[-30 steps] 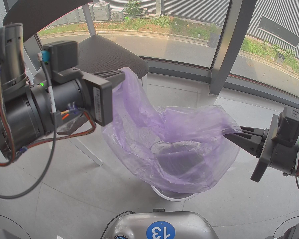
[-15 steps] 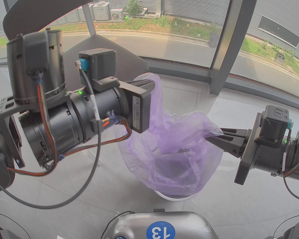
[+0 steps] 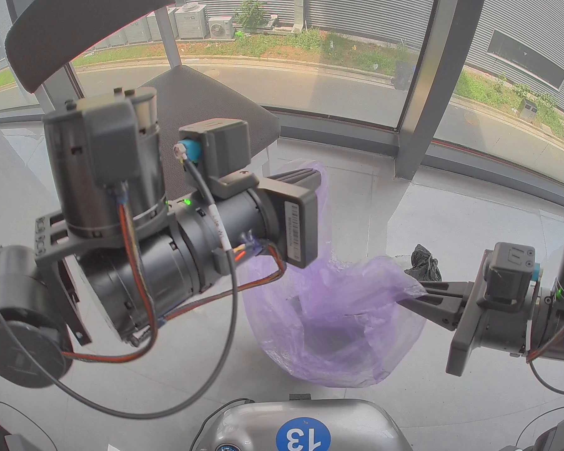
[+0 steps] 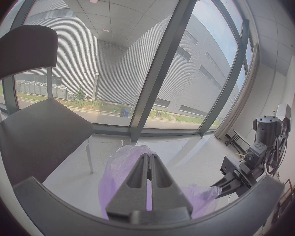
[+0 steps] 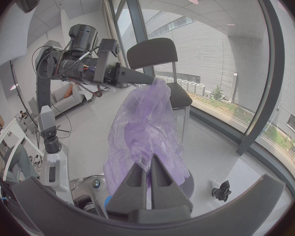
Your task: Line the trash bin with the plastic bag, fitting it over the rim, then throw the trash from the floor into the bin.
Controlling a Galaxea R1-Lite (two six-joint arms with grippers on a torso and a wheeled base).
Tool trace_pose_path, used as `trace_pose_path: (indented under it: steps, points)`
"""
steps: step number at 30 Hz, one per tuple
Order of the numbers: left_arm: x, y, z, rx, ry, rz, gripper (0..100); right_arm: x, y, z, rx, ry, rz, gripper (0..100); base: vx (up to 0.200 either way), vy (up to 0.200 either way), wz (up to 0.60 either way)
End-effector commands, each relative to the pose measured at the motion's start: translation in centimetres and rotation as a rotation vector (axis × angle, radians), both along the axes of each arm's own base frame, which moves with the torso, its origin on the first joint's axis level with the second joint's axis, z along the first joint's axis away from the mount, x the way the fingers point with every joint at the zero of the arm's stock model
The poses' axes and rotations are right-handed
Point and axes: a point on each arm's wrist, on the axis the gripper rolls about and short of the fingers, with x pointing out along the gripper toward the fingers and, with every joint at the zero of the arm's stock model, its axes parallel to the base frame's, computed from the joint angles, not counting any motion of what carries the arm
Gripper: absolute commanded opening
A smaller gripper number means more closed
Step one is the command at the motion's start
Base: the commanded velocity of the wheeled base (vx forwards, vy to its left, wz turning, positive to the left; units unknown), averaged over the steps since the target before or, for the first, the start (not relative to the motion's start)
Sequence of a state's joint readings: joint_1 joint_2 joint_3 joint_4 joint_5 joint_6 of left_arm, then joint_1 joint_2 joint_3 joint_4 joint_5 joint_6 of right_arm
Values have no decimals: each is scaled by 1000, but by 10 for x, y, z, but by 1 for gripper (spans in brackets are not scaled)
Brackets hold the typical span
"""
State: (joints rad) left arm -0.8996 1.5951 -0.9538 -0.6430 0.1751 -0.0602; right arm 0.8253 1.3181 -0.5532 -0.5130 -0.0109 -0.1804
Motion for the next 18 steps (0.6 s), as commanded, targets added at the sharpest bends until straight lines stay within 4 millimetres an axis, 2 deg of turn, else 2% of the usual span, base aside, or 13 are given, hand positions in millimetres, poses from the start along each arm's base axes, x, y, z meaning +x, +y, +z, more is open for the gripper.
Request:
trace_pose_path:
  steps: [1, 3, 7, 13, 18]
  points:
    - [6, -10, -39, 38, 31, -4, 0, -15, -17, -10, 2, 8, -11, 0, 0, 0, 0]
    - [7, -12, -48, 15, 15, -7, 0, -17, -25, -15, 32, 19, -40, 0, 0, 0, 0]
    - [-2, -18, -54, -28, 14, -41, 0, -20, -29, -23, 75, 19, -48, 0, 0, 0, 0]
    - [-23, -22, -64, -53, 12, -98, 0, -20, -29, -22, 113, -29, -45, 0, 0, 0, 0]
    - [-29, -19, -79, -59, 10, -109, 0, -16, -27, -26, 111, 5, -61, 0, 0, 0, 0]
